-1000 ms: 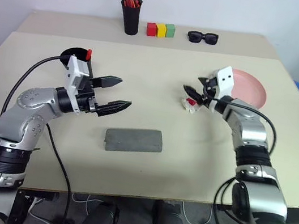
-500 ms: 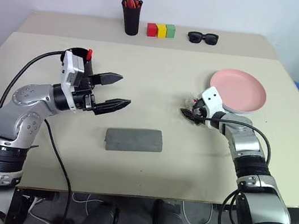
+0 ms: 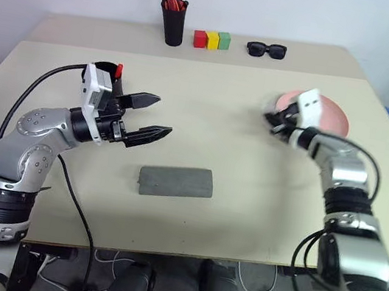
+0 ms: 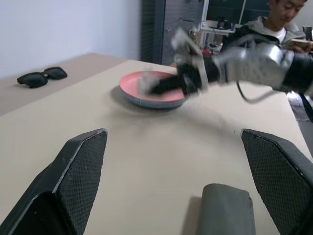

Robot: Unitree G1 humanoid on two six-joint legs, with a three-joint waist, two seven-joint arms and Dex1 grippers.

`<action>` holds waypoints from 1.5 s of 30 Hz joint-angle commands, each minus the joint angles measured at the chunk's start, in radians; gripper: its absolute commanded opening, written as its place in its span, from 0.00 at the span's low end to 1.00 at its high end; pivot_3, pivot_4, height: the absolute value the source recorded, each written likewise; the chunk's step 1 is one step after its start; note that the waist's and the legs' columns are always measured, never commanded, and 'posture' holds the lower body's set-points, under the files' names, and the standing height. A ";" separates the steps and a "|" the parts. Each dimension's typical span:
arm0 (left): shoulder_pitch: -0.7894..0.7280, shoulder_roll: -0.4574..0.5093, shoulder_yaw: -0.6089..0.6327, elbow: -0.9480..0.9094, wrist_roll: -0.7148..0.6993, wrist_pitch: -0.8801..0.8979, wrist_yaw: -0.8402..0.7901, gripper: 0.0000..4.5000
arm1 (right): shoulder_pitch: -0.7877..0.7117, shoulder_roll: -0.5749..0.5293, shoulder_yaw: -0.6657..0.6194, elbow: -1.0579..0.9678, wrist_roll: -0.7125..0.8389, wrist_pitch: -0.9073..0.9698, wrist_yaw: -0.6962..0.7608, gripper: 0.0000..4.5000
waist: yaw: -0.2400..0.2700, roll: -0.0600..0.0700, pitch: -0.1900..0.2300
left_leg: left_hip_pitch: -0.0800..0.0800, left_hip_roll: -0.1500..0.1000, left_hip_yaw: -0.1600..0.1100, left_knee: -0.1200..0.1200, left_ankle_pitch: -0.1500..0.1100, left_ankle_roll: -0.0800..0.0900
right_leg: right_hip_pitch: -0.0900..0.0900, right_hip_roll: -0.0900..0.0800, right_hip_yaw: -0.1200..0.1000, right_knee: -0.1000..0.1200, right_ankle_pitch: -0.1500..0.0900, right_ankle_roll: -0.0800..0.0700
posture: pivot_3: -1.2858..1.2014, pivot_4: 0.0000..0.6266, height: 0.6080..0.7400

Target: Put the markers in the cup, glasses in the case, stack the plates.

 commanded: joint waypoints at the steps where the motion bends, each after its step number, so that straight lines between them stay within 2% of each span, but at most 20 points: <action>1: -0.017 0.008 0.028 -0.011 -0.015 -0.014 -0.009 1.00 | -0.056 -0.019 -0.049 0.152 0.005 -0.089 -0.055 0.24 | -0.004 -0.001 0.000 | 0.000 0.000 0.000 0.000 0.000 0.000 | 0.000 0.000 0.000 0.000 0.000 0.000 | 0.52 0.24 1.00; 3: -0.017 0.004 0.024 -0.001 -0.009 -0.023 -0.013 1.00 | -0.062 -0.007 -0.046 0.230 -0.011 -0.132 -0.067 0.44 | -0.012 -0.001 -0.001 | 0.002 0.001 0.001 -0.001 0.000 0.000 | 0.002 0.001 0.000 -0.001 0.000 0.000 | 0.52 0.24 1.00; 7: -0.017 0.003 0.022 0.007 -0.006 -0.029 -0.020 1.00 | -0.081 0.006 -0.044 0.308 -0.026 -0.178 -0.080 0.91 | -0.024 0.000 0.000 | 0.002 0.002 0.001 -0.001 0.000 0.001 | 0.002 0.002 0.000 -0.001 0.000 0.000 | 0.52 0.24 1.00; 8: -0.017 0.006 0.024 0.011 -0.005 -0.031 -0.025 1.00 | -0.086 0.001 -0.037 0.317 -0.038 -0.193 -0.091 0.99 | -0.025 0.000 0.000 | 0.001 0.002 0.001 0.000 0.000 0.000 | 0.001 0.002 0.001 -0.001 0.000 0.000 | 0.52 0.24 1.00; 13: -0.008 0.012 0.028 0.029 0.001 -0.046 -0.046 1.00 | -0.098 -0.046 -0.020 0.297 -0.076 -0.245 -0.109 0.99 | -0.024 0.000 0.000 | 0.001 0.002 0.001 0.000 0.000 0.000 | 0.001 0.002 0.001 -0.001 0.000 0.000 | 0.52 0.24 1.00; 17: 0.013 0.016 0.036 0.037 -0.003 -0.057 -0.066 1.00 | -0.071 -0.040 -0.088 0.149 0.042 -0.215 0.029 0.99 | -0.028 0.001 0.000 | 0.001 0.002 0.001 0.000 0.000 0.001 | 0.001 0.002 0.001 -0.001 0.000 0.000 | 0.52 0.24 1.00; 22: 0.056 0.027 0.051 0.034 -0.013 -0.067 -0.106 1.00 | 0.202 -0.067 -0.069 -0.440 0.268 0.047 0.344 0.99 | -0.025 0.001 0.000 | 0.001 0.003 0.000 -0.001 -0.001 0.001 | 0.001 0.004 0.001 0.000 0.000 0.000 | 0.52 0.24 1.00; 27: 0.136 0.082 0.104 0.040 -0.039 -0.055 -0.170 1.00 | 0.527 -0.160 -0.089 -1.038 0.640 0.451 0.497 0.99 | -0.002 0.001 0.001 | 0.000 0.003 0.000 0.001 -0.001 0.002 | 0.001 0.003 0.002 0.000 0.000 0.000 | 0.52 0.24 1.00; 29: 0.158 0.088 0.112 0.025 -0.044 -0.047 -0.168 1.00 | 0.665 -0.196 -0.082 -1.201 0.652 0.448 0.525 0.99 | 0.008 0.001 0.000 | 0.000 0.003 -0.001 0.001 -0.001 0.002 | 0.001 0.003 0.001 0.000 0.000 0.000 | 0.52 0.24 1.00; 34: 0.205 0.097 0.110 0.011 -0.024 -0.067 -0.162 1.00 | 0.761 -0.179 -0.087 -1.284 0.640 0.399 0.485 0.99 | 0.020 0.000 0.000 | 0.003 0.004 0.002 0.004 -0.001 0.002 | 0.007 0.004 0.001 -0.005 -0.001 0.000 | 0.52 0.24 1.00; 38: 0.235 0.097 0.122 0.020 -0.005 -0.110 -0.169 1.00 | 0.825 -0.219 -0.093 -1.329 0.629 0.394 0.498 0.99 | 0.030 -0.001 0.000 | 0.003 0.004 0.001 0.005 -0.001 0.002 | 0.008 0.004 0.001 -0.005 0.001 -0.002 | 0.52 0.24 1.00; 45: 0.293 0.056 0.119 -0.034 0.012 -0.158 -0.110 1.00 | 0.806 -0.262 -0.085 -1.287 0.596 0.373 0.509 0.99 | 0.026 -0.001 0.000 | 0.003 0.004 0.001 0.004 -0.001 0.002 | 0.008 0.004 0.000 -0.007 0.001 -0.001 | 0.52 0.24 1.00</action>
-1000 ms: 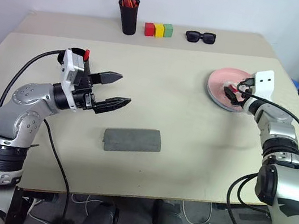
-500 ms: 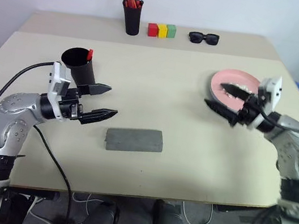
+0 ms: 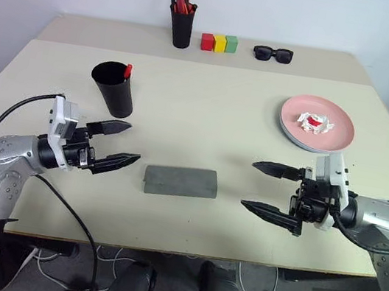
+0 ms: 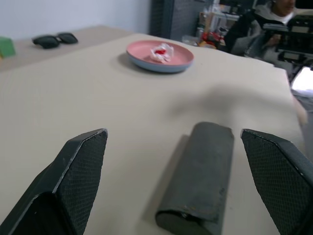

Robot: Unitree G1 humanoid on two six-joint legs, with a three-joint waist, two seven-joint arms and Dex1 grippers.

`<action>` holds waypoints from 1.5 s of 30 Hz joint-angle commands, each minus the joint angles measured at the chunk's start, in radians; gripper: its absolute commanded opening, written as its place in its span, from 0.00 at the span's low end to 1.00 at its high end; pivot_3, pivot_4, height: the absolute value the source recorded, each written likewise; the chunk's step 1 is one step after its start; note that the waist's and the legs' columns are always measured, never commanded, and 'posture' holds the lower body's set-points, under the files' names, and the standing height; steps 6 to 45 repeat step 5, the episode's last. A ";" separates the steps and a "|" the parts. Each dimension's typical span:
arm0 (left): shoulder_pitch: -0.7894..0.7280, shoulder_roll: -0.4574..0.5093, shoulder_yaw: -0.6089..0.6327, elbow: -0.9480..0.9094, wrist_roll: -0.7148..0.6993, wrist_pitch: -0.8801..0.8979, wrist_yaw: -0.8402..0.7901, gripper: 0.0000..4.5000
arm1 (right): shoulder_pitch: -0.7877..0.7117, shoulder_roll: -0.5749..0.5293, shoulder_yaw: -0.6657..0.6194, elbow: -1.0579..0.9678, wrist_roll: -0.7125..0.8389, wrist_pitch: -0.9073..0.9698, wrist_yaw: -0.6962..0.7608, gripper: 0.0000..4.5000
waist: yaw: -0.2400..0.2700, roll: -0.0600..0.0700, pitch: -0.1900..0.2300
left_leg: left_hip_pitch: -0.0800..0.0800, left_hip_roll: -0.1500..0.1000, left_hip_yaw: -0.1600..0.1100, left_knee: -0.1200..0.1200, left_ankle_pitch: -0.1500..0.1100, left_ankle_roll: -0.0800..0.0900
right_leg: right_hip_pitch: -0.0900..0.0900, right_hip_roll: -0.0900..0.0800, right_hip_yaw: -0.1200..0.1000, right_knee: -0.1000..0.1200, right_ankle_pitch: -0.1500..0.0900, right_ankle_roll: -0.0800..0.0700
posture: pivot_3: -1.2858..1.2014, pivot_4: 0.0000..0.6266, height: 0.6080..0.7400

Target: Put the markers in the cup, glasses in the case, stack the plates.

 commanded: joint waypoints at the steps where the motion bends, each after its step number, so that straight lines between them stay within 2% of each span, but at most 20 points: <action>1: 0.022 -0.011 0.010 -0.061 0.002 -0.018 0.027 1.00 | -0.042 -0.022 -0.018 0.003 0.005 -0.012 0.009 0.99 | -0.002 0.000 0.000 | 0.000 0.000 0.000 0.000 0.000 0.000 | 0.000 0.000 0.000 0.000 0.000 0.000 | 0.52 0.24 1.00; 5: 0.027 -0.035 0.012 -0.115 0.003 -0.020 0.079 1.00 | -0.013 -0.052 -0.019 0.035 -0.008 -0.018 0.052 0.99 | 0.000 0.000 0.000 | 0.000 0.000 0.000 -0.001 0.000 0.000 | 0.000 0.000 0.000 0.000 0.000 0.000 | 0.52 0.24 1.00; 45: 0.027 -0.035 0.012 -0.115 0.003 -0.020 0.079 1.00 | -0.013 -0.052 -0.019 0.035 -0.008 -0.018 0.052 0.99 | 0.000 0.000 0.000 | 0.000 0.000 0.000 -0.001 0.000 0.000 | 0.000 0.000 0.000 0.000 0.000 0.000 | 0.52 0.24 1.00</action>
